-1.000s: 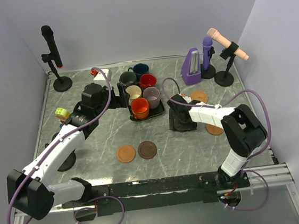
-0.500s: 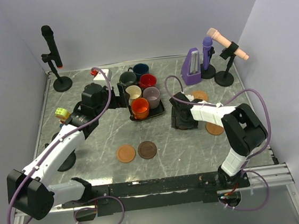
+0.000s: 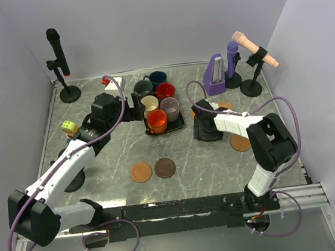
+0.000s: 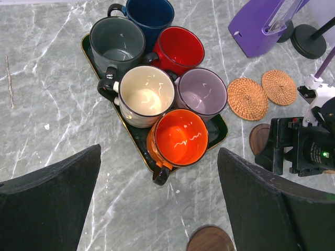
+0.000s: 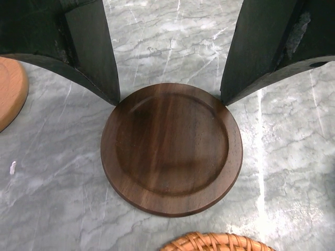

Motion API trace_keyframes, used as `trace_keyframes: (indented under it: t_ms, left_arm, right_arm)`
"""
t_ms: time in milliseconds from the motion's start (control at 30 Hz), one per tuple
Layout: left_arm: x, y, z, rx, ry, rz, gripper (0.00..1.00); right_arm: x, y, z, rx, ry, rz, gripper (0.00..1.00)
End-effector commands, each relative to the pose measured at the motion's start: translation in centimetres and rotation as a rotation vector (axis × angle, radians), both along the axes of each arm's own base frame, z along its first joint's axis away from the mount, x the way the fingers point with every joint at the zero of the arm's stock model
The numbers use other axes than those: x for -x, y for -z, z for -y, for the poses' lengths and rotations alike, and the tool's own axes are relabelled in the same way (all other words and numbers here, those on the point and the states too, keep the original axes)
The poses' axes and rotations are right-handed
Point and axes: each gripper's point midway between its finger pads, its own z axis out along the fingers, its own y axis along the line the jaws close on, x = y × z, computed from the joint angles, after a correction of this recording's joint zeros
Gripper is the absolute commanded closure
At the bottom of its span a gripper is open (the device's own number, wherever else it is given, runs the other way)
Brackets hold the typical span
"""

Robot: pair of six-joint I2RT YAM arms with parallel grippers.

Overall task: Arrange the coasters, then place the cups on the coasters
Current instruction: Move the coaster to the center of the board.

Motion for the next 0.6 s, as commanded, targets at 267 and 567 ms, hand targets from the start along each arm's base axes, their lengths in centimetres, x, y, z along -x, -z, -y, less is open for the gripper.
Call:
trace_keyframes:
  t_ms: [267, 567]
  left_arm:
    - [-0.43, -2.15, 0.35, 0.023, 0.002, 0.053, 0.03]
    - [-0.42, -2.19, 0.34, 0.023, 0.002, 0.053, 0.03]
  right_arm:
    - [-0.91, 0.48, 1.36, 0.068, 0.017, -0.002, 0.17]
    - [-1.03, 0.46, 1.34, 0.072, 0.016, -0.006, 0.16]
